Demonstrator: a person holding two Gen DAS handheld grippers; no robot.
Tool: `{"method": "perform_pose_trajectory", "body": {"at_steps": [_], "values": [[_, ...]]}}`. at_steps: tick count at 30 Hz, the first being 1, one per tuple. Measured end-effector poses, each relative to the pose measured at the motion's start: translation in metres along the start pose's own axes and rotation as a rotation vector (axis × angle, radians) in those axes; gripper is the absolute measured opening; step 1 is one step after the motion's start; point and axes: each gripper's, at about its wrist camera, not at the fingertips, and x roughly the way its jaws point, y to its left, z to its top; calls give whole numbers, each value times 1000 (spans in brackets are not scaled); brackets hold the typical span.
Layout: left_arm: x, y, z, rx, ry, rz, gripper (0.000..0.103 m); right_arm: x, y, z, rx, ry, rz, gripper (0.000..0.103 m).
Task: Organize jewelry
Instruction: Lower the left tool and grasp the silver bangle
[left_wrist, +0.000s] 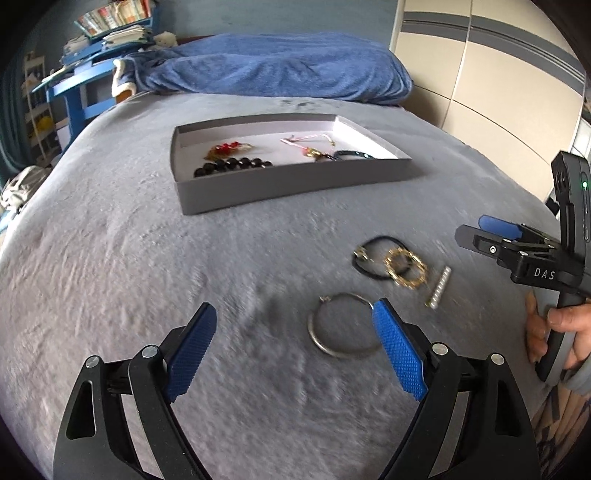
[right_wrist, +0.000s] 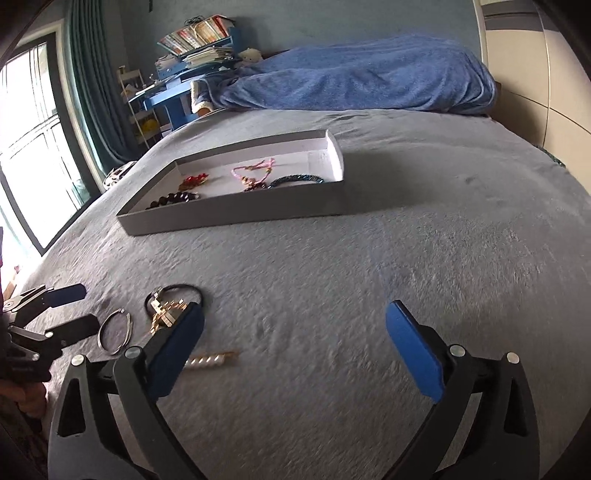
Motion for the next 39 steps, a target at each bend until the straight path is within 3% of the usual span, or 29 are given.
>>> {"method": "perform_pose_trajectory", "body": {"at_steps": [6,23,28,32,37,39], "values": [[0,-15,-4,66,5,-7,86,-2,7,-14,0,42,8,97],[8,-24,-6,122,29,-2,86,-6,25,-25,-88,75,22,97],[16,-35,-8,189,67,1,70,-2,31,-25,-114,95,28,97],[17,-30,-7,163,73,-16,67,-1,33,-25,-124,100,30,97],[15,-26,-8,146,63,-19,52,0,40,-26,-162,106,43,97],[14,-26,-9,139,56,-21,51,1,46,-27,-174,119,60,97]]}}
